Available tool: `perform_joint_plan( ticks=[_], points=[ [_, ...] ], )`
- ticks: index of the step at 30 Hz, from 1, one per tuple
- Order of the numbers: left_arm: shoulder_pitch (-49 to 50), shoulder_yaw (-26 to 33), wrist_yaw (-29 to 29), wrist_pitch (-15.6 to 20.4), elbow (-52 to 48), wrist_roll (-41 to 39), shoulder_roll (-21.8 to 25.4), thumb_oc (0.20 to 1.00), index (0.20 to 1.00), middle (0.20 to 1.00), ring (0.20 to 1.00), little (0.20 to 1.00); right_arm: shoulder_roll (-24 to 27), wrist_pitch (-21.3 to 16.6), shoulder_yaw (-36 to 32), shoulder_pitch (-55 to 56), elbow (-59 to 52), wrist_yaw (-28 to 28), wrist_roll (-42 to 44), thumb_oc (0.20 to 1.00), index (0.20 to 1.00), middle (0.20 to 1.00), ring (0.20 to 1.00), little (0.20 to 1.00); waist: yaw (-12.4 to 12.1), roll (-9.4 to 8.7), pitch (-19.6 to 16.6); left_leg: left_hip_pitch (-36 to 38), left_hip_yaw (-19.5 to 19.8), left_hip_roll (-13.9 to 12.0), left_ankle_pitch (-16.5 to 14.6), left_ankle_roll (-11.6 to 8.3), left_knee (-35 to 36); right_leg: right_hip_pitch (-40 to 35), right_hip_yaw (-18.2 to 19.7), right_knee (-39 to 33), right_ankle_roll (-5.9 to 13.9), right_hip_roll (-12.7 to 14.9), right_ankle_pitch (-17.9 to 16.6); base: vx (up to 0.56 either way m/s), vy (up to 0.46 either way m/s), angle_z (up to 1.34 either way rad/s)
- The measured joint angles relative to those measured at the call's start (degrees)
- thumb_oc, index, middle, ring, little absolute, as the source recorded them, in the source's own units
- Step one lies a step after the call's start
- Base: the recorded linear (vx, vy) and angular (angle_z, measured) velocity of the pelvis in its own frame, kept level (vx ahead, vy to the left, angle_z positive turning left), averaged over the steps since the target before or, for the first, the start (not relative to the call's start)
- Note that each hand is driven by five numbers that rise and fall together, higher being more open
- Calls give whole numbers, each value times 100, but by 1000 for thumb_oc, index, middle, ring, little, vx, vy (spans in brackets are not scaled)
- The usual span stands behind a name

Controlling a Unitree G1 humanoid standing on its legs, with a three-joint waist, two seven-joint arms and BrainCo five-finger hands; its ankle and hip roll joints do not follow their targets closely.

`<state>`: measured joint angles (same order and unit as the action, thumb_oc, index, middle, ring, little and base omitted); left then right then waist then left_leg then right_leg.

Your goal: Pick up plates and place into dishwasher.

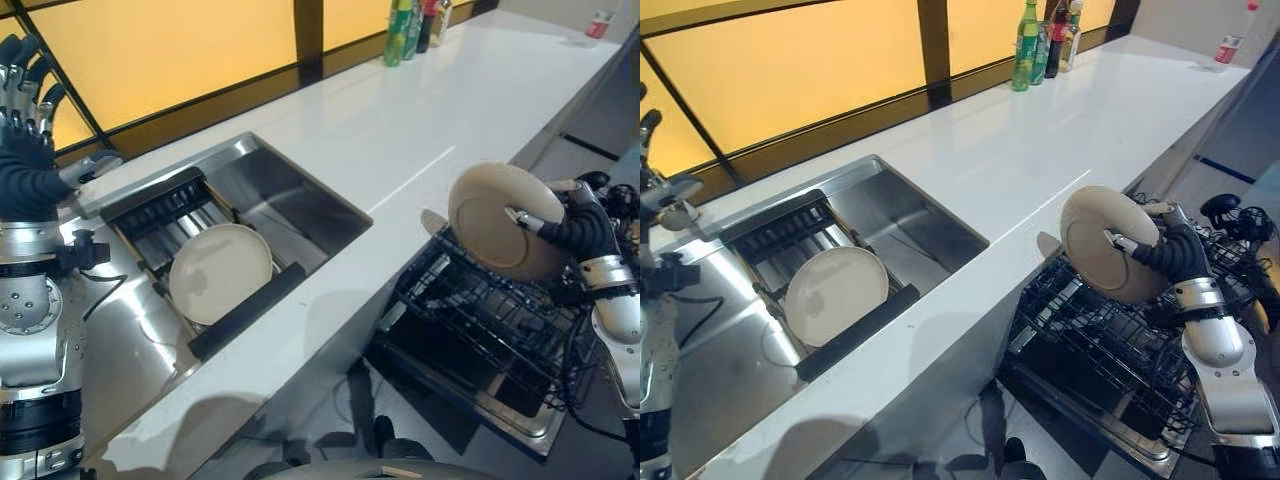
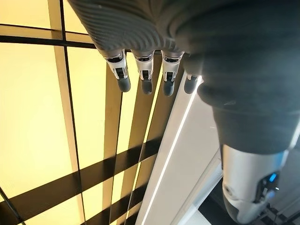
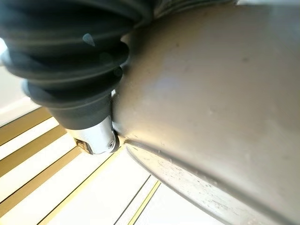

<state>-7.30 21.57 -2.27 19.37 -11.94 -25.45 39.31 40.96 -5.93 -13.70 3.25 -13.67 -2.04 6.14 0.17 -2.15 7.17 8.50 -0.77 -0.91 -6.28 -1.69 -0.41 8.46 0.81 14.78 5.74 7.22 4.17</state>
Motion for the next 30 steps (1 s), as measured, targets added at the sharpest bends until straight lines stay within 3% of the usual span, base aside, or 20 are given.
perform_joint_plan(
  ticks=[4, 7, 8, 10, 15, 18, 24, 30],
  points=[
    [-9, -14, -31, -110, 10, 9, 10, 1000, 1000, 1000, 1000, 1000, -60, 16, -5, -22, 282, -276, -146, 200, 200, 200, 200, 200, -108, 67, -79, -202, 354, -193, -42, -53, -301, -284, 50, -771, -241, -323, -367, -55, -215, -24],
    [-9, -27, -48, -236, 55, 120, 20, 1000, 1000, 1000, 1000, 1000, -50, 184, -13, 3, 630, -366, -243, 200, 200, 200, 200, 200, -99, 14, -79, -538, 424, -154, -208, -167, -962, -521, 181, -1151, -300, -298, -570, -65, -169, -15],
    [2, -33, -59, -246, 52, 140, 29, 1000, 1000, 1000, 1000, 1000, -16, 224, -31, 39, 767, -368, -248, 200, 200, 200, 200, 200, -99, 79, -147, -498, 502, -158, -153, -91, -631, -528, 224, -1257, -295, -335, -585, -12, -124, -26],
    [5, -37, -67, -270, 52, 220, 48, 1000, 1000, 1000, 1000, 1000, -15, 361, -128, 123, 916, -367, -258, 200, 200, 200, 200, 200, -72, 255, -222, -364, 485, -246, -38, -215, -193, -529, 300, -1375, -245, -450, -673, -52, -124, -36],
    [62, -35, -159, -352, 25, 222, 62, 1000, 1000, 1000, 1000, 1000, -131, 568, -103, 528, 1100, -39, -309, 200, 200, 200, 200, 200, -89, 150, -279, -222, 178, -266, -7, -187, -38, -702, 179, -1848, -198, -343, -901, -22, -74, -23],
    [119, -81, -181, -377, 25, 235, 58, 1000, 1000, 1000, 1000, 1000, -123, 712, -17, 530, 1361, 268, -444, 200, 200, 200, 200, 200, -46, 187, -257, -206, 162, -273, -7, -187, 4, -769, 178, -1997, -213, -360, -1016, 1, -37, -8],
    [151, -83, -247, -382, 26, 401, 59, 1000, 1000, 1000, 1000, 1000, -85, 1074, 493, 534, 1683, 680, -473, 200, 200, 200, 200, 200, 12, 240, -162, -103, 164, -278, -2, -197, 100, -847, 152, -1999, -201, -360, -1003, 0, 0, 0],
    [194, -156, -276, -384, 26, 447, 59, 1000, 1000, 1000, 1000, 1000, -45, 1083, 829, 527, 2096, 933, -508, 200, 200, 200, 200, 200, -84, 245, -68, -120, 218, -279, 11, -207, 105, -844, 93, -1999, -204, -355, -1001, 36, 1, 4]
  ],
)
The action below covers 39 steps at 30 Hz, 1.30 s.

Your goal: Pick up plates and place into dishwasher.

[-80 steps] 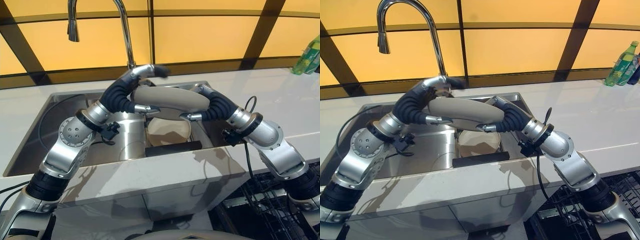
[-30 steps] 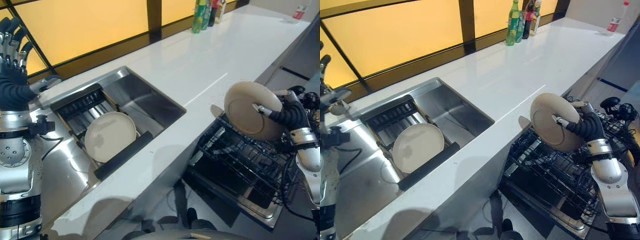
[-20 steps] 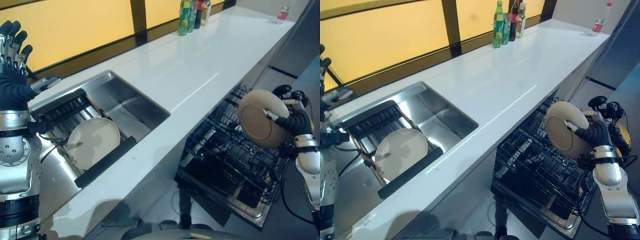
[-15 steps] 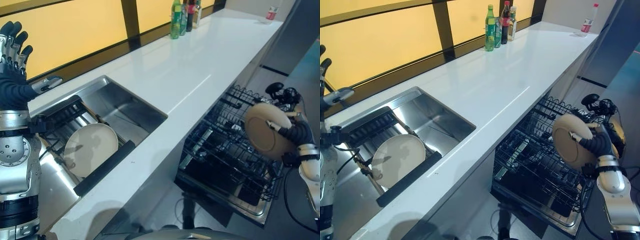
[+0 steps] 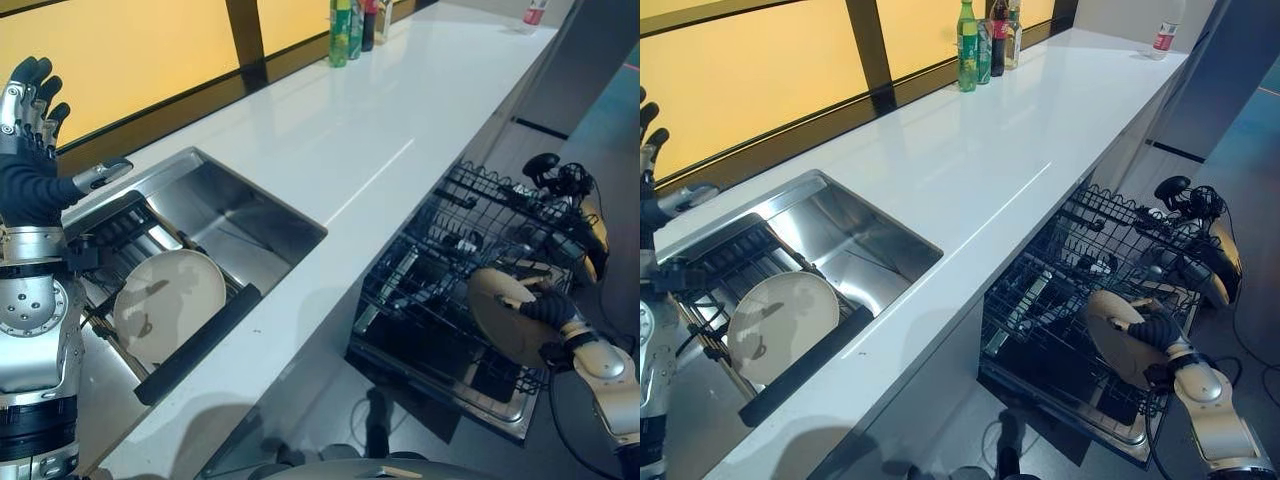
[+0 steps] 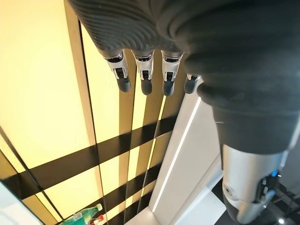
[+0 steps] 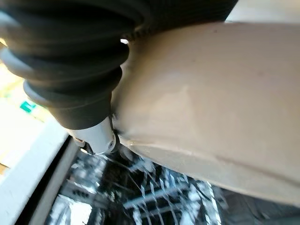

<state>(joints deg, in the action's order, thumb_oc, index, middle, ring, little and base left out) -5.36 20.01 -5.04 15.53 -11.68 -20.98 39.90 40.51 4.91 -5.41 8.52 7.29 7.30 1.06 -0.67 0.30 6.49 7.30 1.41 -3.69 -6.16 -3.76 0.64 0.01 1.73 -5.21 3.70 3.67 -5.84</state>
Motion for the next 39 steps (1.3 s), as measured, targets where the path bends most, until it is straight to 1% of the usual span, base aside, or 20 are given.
perform_joint_plan(
  ticks=[3, 7, 10, 12, 14, 17, 19, 20, 24, 27, 29, 30, 31, 33, 36, 39],
  points=[
    [22, -48, -6, -1, 1, 0, 3, 1000, 1000, 1000, 1000, 1000, 119, -28, 236, -55, 156, 70, -68, 200, 200, 200, 200, 200, -30, 8, 45, -16, 37, 2, 1, 0, 2, -1, -45, 1, 0, 8, 3, 58, 10, 5],
    [27, -96, -7, -5, 9, 1, 9, 1000, 1000, 1000, 1000, 1000, 188, -242, 421, -248, 183, 190, -171, 200, 200, 200, 200, 200, -47, 1, 85, -22, 54, 7, 1, 0, 2, -6, -69, 1, 3, 18, 7, 33, 12, 3],
    [28, -104, -7, -7, 42, -1, 25, 1000, 1000, 1000, 1000, 1000, 382, -344, 578, -379, 244, 287, -289, 200, 200, 200, 200, 200, -69, 0, 105, -15, 99, 9, 3, 2, -1, -36, -112, 1, 7, 24, 18, 49, 6, 7],
    [23, -146, -5, -8, 43, 0, 86, 1000, 1000, 1000, 1000, 1000, 460, -363, 611, -446, 268, 328, -386, 200, 200, 200, 200, 200, -101, 3, 160, 5, 135, 9, 3, 2, -12, -80, -148, 1, 6, 27, 25, 47, 0, 9],
    [19, -262, -4, -9, 60, 0, 133, 1000, 1000, 1000, 1000, 1000, 540, -365, 618, -467, 355, 347, -502, 200, 200, 200, 200, 200, -185, 5, 167, 1, 158, 12, 3, 2, -16, -90, -172, 1, 6, 32, 29, 40, 0, 8],
    [19, -316, -2, -10, 163, -1, 163, 1000, 1000, 1000, 1000, 1000, 558, -365, 624, -585, 555, 388, -726, 200, 200, 200, 200, 200, -218, -5, 175, -2, 199, 13, 9, -2, -17, -111, -220, 1, 8, 39, 40, 49, 5, 8],
    [20, -318, 0, -22, 280, -1, 165, 1000, 1000, 1000, 1000, 1000, 642, -375, 808, -720, 761, 448, -951, 200, 200, 200, 200, 200, -258, -8, 179, 11, 210, 15, 9, -2, -21, -135, -234, 1, 9, 42, 46, 75, 7, 4],
    [19, -320, 1, -39, 274, 0, 166, 1000, 1000, 1000, 1000, 1000, 708, -375, 909, -730, 812, 500, -1043, 200, 200, 200, 200, 200, -320, -15, 186, 12, 211, 14, 9, -2, -21, -136, -235, 1, 10, 43, 47, 68, 6, 1],
    [22, -325, 0, -128, 276, -1, 171, 1000, 1000, 1000, 1000, 1000, 738, -378, 1118, -729, 914, 630, -1222, 200, 200, 200, 200, 200, -347, -54, 233, 56, 242, 15, 10, -2, -24, -203, -271, 1, 10, 49, 57, 29, -7, 5],
    [21, -376, -1, -134, 277, 0, 217, 1000, 1000, 1000, 1000, 1000, 729, -351, 1399, -820, 1222, 622, -1606, 200, 200, 200, 200, 200, -359, -113, 276, 56, 267, 19, 21, -6, -29, -218, -291, 1, 10, 54, 58, -21, -13, 4],
    [19, -535, -18, -177, 277, 0, 364, 1000, 1000, 1000, 1000, 1000, 724, -310, 1706, -851, 1603, 587, -2009, 200, 200, 200, 200, 200, -376, -135, 293, 28, 303, 20, 28, -9, -35, -216, -321, 1, 5, 58, 62, -17, -20, 8],
    [14, -624, -17, -196, 274, 2, 435, 1000, 1000, 1000, 1000, 1000, 712, -253, 1856, -850, 1779, 575, -2149, 200, 200, 200, 200, 200, -373, -141, 300, 12, 336, 24, 32, -10, -41, -210, -348, 1, 6, 63, 66, -56, -25, 13],
    [11, -664, -44, -227, 275, 2, 448, 1000, 1000, 1000, 1000, 1000, 709, -173, 1983, -855, 1917, 516, -2232, 200, 200, 200, 200, 200, -426, -127, 319, 0, 357, 23, 38, -10, -34, -210, -374, -1, 6, 67, 75, -55, -44, 9],
    [-21, -797, -90, -251, 275, 2, 501, 1000, 1000, 1000, 1000, 1000, 693, -70, 2065, -860, 2040, 381, -2254, 200, 200, 200, 200, 200, -478, -100, 368, -23, 362, 20, 45, -16, -35, -185, -380, 1, 5, 63, 74, -68, -32, 3],
    [-89, -958, -157, -251, 276, 4, 539, 1000, 1000, 1000, 1000, 1000, 680, -60, 2172, -968, 2180, 144, -2281, 200, 200, 200, 200, 200, -500, -93, 434, -51, 374, 25, 46, -17, -47, -172, -390, 2, 4, 67, 73, -35, -18, 3],
    [-103, -985, -166, -251, 277, 4, 545, 1000, 1000, 1000, 1000, 1000, 667, -64, 2178, -967, 2179, 99, -2281, 200, 200, 200, 200, 200, -495, -95, 450, -89, 401, 28, 46, -17, -65, -152, -410, 1, 4, 71, 74, 3, -9, 3]
  ],
)
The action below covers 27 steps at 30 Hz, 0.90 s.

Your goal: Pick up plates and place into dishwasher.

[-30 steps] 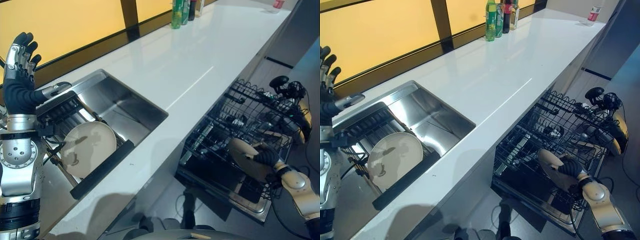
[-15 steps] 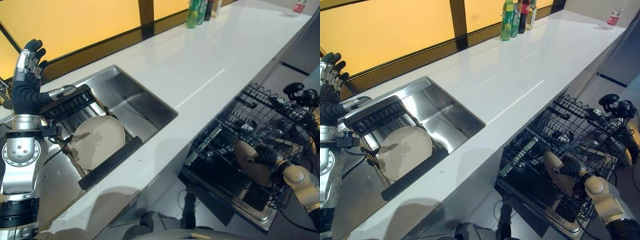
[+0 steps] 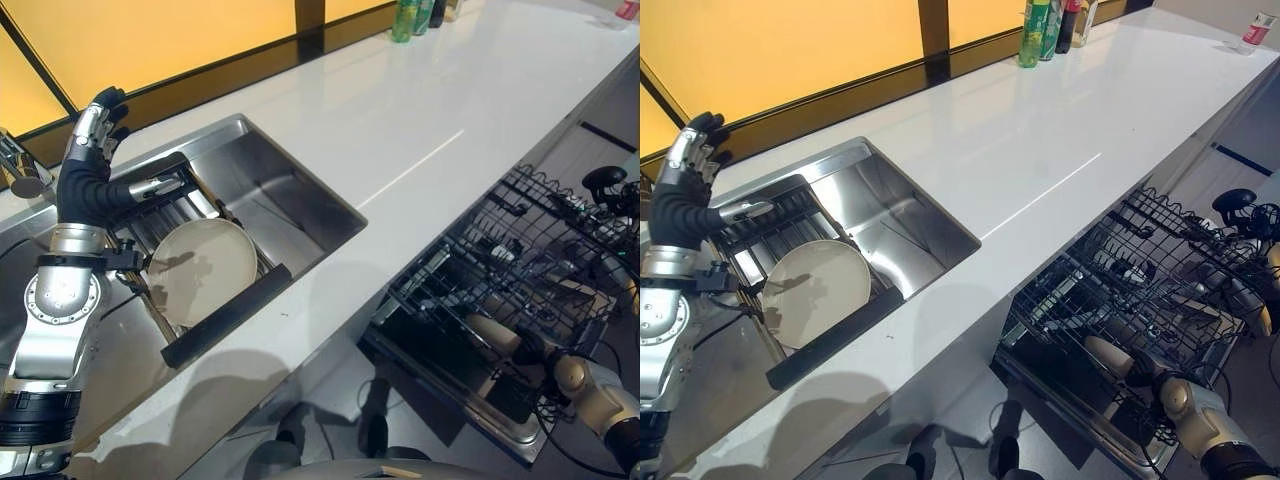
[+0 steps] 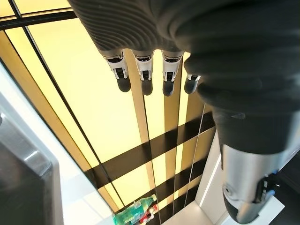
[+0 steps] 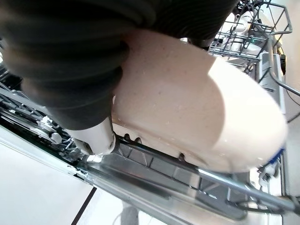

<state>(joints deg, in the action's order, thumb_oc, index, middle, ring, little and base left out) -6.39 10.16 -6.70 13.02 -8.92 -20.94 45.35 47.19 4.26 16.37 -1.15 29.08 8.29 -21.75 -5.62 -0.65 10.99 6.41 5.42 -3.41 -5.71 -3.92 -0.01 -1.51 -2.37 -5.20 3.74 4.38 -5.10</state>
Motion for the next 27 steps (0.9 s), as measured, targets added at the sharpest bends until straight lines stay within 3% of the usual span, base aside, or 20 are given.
perform_joint_plan(
  ticks=[9, 10, 11, 27],
  points=[
    [0, 3, 5, -2, -1, 0, 1, 1000, 1000, 1000, 1000, 1000, -99, 12, -20, 46, 1, -274, -3, 200, 200, 200, 200, 200, 4, 10, 6, 12, 19, 1, 0, 0, -31, -40, -14, -1, -4, 3, 0, 19, -2, 0],
    [5, 6, 15, -2, -3, -1, 1, 1000, 1000, 1000, 1000, 1000, -123, 32, -36, 56, -4, -288, -6, 542, 542, 542, 542, 542, 5, 10, 5, 25, 20, 1, 1, -2, -34, -52, -21, -1, -6, 2, -3, 55, 9, 1],
    [7, 11, 32, -2, -4, -2, 1, 1000, 1000, 1000, 1000, 1000, -153, 54, -85, 87, -23, -302, -6, 1000, 1000, 1000, 1000, 1000, 3, 11, 6, 29, 20, 1, 0, -1, -36, -59, -22, -1, -6, 2, -3, 53, 13, 1],
    [282, 337, 139, -15, -45, -8, -68, 1000, 1000, 1000, 1000, 1000, -227, 225, -1077, 418, -1238, -457, -470, 1000, 1000, 1000, 1000, 1000, 70, 90, -104, 315, 14, -7, 17, 5, 90, -288, -24, 0, -3, -3, 19, 9, 8, 0]
  ],
)
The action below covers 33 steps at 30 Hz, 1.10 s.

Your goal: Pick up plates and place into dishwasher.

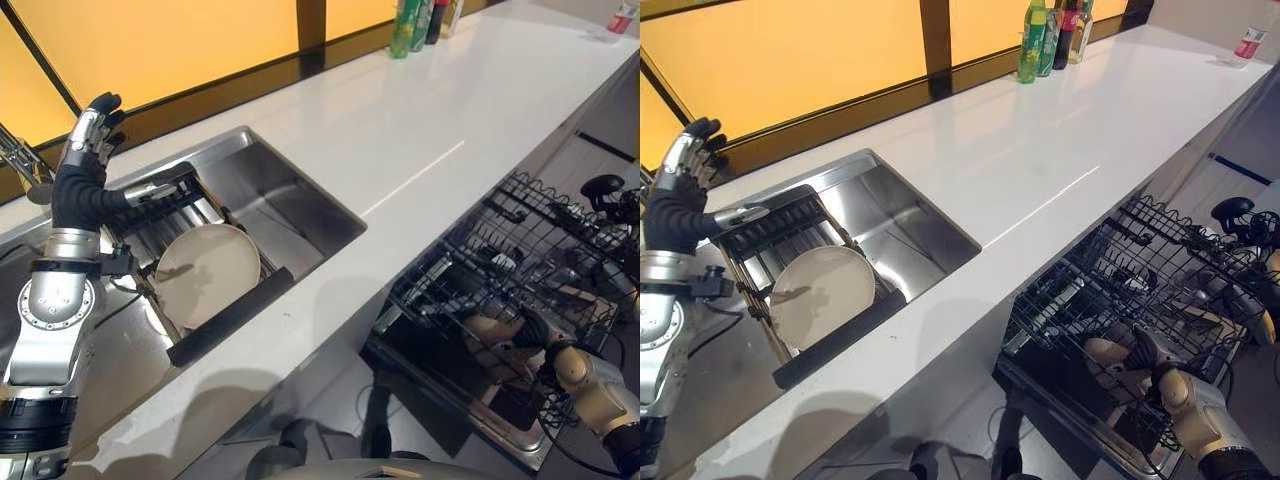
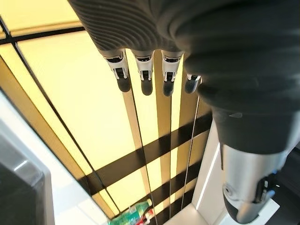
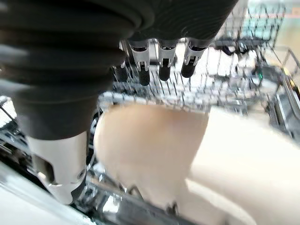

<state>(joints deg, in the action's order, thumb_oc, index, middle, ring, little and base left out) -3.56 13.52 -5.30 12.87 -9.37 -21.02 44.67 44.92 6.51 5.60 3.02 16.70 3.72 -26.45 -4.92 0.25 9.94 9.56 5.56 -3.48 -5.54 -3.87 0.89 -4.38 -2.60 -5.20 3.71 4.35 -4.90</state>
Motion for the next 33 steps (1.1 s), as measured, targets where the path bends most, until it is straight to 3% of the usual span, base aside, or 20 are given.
perform_joint_plan(
  ticks=[7, 12, 15, 21, 26, 33],
  points=[
    [330, 300, 29, 2, -10, 1, -220, 1000, 1000, 1000, 1000, 1000, 101, 110, -534, 147, -875, -214, -163, 1000, 1000, 1000, 1000, 1000, 87, 50, -317, -1, 2, -9, 69, -1, 122, 11, 15, -2, 1, -5, 8, -44, 11, 1],
    [538, 458, -28, 7, 3, 281, -353, 1000, 1000, 1000, 1000, 1000, 116, 65, -1307, 422, -1746, -958, 64, 1000, 1000, 1000, 1000, 1000, 109, 136, -401, 6, -1, -16, 86, -2, 157, 20, 16, -2, 1, -10, 8, -101, 0, 0],
    [639, 472, -62, -72, 192, 626, -404, 1000, 1000, 1000, 1000, 1000, 96, -174, -1509, 432, -2281, -1429, 593, 1000, 1000, 1000, 1000, 1000, 108, 195, -440, -2, 1, -19, 87, -4, 161, 26, 9, -1, 0, -14, 8, -103, 1, 0],
    [482, 208, 77, -444, 825, 916, -515, 1000, 1000, 1000, 1000, 1000, -69, -799, -1259, 96, -2547, -1861, 1223, 1000, 1000, 1000, 1000, 1000, 105, 211, -481, -20, 107, -17, 118, -18, 164, -5, -105, -1, -4, -10, 19, -71, 12, 8],
    [81, -576, 245, -725, 1823, 1131, -504, 1000, 1000, 1000, 1000, 1000, -150, -1029, -462, -825, -2558, -1914, 1643, 1000, 1000, 1000, 1000, 1000, 59, 235, -508, -23, 176, -26, 136, -36, 149, -36, -109, -4, -11, -18, 23, 39, 62, 7],
    [-6, -770, 417, -734, 2303, 1153, -503, 1000, 1000, 1000, 1000, 1000, -407, -1205, -255, -879, -2570, -1723, 2004, 1000, 1000, 1000, 1000, 1000, -85, 227, -516, -28, 146, -5, 146, -19, 213, -20, -131, 0, 11, 22, 54, 123, 173, 2]
  ],
)
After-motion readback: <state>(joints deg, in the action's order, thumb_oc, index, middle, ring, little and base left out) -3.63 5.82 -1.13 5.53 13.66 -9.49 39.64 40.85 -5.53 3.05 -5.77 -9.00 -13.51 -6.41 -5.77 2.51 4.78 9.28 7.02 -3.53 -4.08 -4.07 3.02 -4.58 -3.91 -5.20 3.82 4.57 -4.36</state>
